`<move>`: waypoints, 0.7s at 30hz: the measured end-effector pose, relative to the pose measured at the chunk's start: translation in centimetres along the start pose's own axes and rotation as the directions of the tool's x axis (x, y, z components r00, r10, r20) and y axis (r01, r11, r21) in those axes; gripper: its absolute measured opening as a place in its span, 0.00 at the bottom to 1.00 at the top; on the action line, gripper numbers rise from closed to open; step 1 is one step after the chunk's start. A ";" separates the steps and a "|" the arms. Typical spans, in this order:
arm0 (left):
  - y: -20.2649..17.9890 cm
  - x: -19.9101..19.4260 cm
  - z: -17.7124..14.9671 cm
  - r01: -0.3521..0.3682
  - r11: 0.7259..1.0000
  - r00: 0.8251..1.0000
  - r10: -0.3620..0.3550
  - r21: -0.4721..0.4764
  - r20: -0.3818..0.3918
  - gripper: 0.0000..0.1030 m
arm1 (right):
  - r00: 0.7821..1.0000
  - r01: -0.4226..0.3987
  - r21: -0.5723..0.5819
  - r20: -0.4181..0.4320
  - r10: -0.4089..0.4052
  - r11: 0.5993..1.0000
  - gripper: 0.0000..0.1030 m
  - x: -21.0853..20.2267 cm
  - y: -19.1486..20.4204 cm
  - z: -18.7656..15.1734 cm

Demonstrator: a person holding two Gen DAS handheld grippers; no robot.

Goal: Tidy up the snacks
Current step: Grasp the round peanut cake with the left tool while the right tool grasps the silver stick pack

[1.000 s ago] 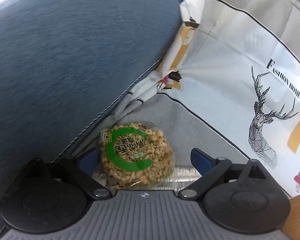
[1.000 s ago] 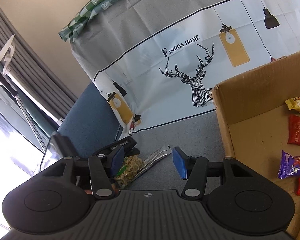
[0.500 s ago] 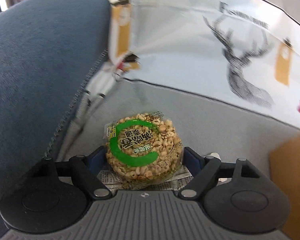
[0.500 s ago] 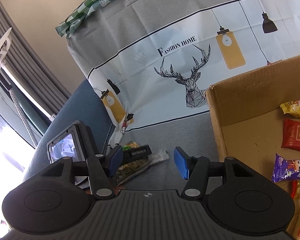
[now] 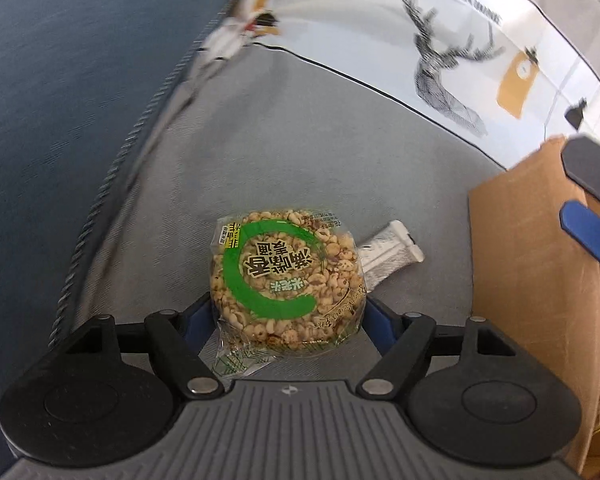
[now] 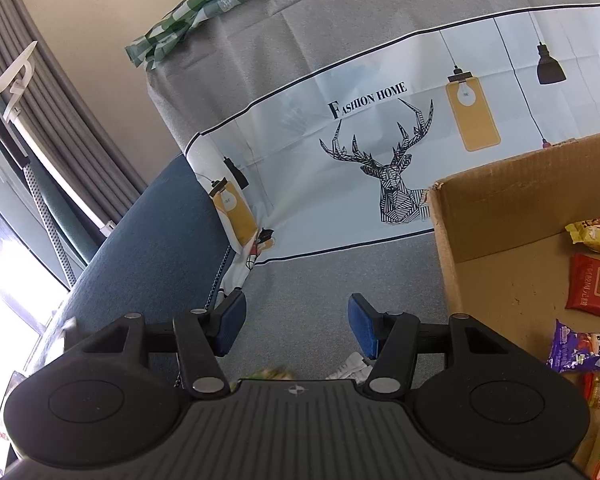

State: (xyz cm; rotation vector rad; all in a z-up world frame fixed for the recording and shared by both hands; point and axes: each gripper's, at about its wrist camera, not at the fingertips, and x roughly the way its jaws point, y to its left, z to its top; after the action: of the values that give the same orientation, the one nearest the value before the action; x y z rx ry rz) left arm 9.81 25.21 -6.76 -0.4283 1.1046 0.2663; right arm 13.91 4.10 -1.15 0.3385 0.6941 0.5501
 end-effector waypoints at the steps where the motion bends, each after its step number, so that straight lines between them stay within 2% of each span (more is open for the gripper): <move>1: 0.5 -0.1 0.1 0.010 1.000 1.000 -0.010 -0.022 0.003 0.78 | 1.000 -0.001 -0.007 -0.001 0.001 1.000 0.57 0.0 0.1 -0.1; 8: 3.4 0.2 1.4 0.060 0.984 0.998 -0.064 -0.169 -0.016 0.78 | 1.000 -0.001 -0.043 -0.020 0.000 0.999 0.56 0.4 0.9 -0.7; 12: 3.6 0.2 1.7 0.064 0.980 0.998 -0.069 -0.187 -0.016 0.78 | 0.999 0.009 -0.065 -0.033 -0.012 0.998 0.47 0.8 1.3 -1.2; 17: 4.8 -0.4 2.1 0.107 0.961 0.994 -0.102 -0.256 0.034 0.78 | 0.998 0.019 -0.097 -0.050 -0.024 0.995 0.44 1.3 2.2 -2.0; 21: 5.4 -1.6 2.6 0.180 0.940 0.981 -0.151 -0.290 0.121 0.78 | 0.997 0.026 -0.127 -0.062 -0.034 0.992 0.44 1.6 3.0 -2.9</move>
State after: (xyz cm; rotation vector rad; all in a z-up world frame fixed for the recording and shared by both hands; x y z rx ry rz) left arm 8.97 31.21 -5.45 -0.7685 0.9280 0.3039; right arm 11.90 7.83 -2.64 0.1926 0.7221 0.5750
